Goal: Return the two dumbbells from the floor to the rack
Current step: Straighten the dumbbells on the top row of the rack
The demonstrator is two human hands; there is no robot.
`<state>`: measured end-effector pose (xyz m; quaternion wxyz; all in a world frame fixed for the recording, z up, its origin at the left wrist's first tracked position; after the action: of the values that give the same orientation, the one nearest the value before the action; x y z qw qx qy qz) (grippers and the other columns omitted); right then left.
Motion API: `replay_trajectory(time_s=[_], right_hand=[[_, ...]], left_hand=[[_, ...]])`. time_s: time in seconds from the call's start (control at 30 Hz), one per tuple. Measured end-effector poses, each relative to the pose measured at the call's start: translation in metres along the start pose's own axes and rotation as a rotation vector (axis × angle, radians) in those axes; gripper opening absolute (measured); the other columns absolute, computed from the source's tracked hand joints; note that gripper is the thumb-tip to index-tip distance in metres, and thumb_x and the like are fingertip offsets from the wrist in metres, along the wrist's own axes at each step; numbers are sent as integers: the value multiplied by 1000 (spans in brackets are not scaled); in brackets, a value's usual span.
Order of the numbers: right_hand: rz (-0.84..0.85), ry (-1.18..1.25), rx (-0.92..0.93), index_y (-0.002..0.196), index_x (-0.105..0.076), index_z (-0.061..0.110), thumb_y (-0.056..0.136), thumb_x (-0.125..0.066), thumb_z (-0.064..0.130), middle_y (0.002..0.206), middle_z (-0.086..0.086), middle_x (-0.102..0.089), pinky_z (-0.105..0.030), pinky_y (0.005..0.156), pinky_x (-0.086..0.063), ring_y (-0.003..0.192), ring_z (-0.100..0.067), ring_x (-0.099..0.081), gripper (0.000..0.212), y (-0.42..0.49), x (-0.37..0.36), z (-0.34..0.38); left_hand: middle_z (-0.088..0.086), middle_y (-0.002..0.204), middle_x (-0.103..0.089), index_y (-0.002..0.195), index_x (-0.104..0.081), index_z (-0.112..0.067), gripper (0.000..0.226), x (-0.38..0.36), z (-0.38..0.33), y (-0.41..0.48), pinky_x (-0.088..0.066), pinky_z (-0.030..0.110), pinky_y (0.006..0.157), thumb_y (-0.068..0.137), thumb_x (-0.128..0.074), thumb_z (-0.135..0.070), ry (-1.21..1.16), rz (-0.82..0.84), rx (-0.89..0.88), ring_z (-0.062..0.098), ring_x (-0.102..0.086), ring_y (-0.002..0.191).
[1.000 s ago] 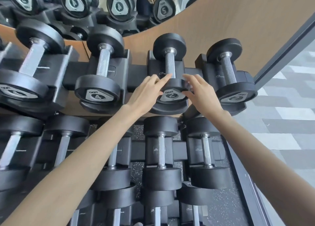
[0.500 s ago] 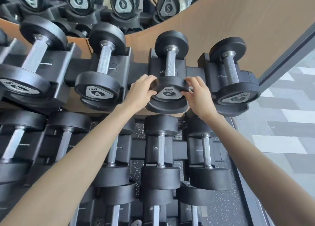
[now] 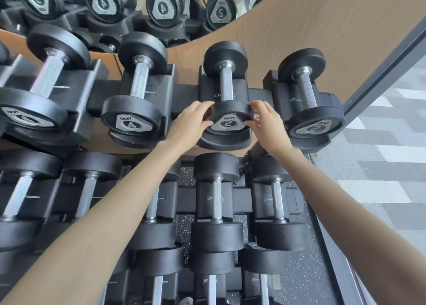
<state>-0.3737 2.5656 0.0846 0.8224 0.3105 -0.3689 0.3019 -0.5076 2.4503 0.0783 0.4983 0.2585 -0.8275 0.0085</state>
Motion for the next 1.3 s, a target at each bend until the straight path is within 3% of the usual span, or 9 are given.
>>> replay_trajectory(time_s=[0.13,0.27,0.4,0.63,1.13,1.3], right_hand=[[37,-150,30,137,-37,9,85,-64,16,135,-11,-46,-39,90,-43,106,-30,-55,59,-20,10,2],[-73,-440,86,142,-30,7,86,-64,22,146,-13,-37,-46,112,-24,135,-28,-33,67,-52,39,8],[-193,-582,121,143,-29,8,85,-61,24,149,-14,-32,-52,113,-20,139,-26,-26,68,-92,64,28],[-132,-508,178,145,-23,9,85,-54,29,152,-13,-25,-51,114,-14,141,-24,-19,70,-157,35,47],[16,-405,294,142,-30,7,84,-60,26,149,-13,-32,-54,110,-24,138,-27,-28,68,-194,-34,120],[34,-412,323,142,-31,6,83,-61,22,149,-14,-32,-52,111,-23,138,-27,-29,68,-175,-64,150]], left_hand=[[7,132,-48,142,-31,-15,54,0,-5,-5,-43,45,91,94,-53,-25,63,58,-20,27,-46,120],[13,141,-41,144,-25,-6,61,11,-15,-26,-36,41,100,93,-53,-24,227,14,-99,29,-37,129],[21,142,-40,141,-31,1,62,29,-32,-68,-23,49,112,87,-55,-20,439,-126,-184,36,-30,135],[18,154,-19,146,-20,-6,80,12,-32,-153,-14,55,113,81,-55,-36,557,-74,-113,34,-13,143],[19,151,-26,145,-26,-7,76,41,25,-246,-20,55,112,81,-58,-32,597,-31,45,36,-24,139],[19,151,-27,144,-26,-6,68,57,66,-241,-18,53,112,85,-35,-37,566,-26,71,36,-23,139]])
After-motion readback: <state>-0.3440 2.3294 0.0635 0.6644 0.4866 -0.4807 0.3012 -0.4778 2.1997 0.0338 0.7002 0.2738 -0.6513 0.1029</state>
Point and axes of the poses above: each hand's wrist, its own y-axis towards the middle knuckle, its own x-axis out of the back of the hand, z = x × y, the point moved 8 cm from there along y, towards the middle knuckle
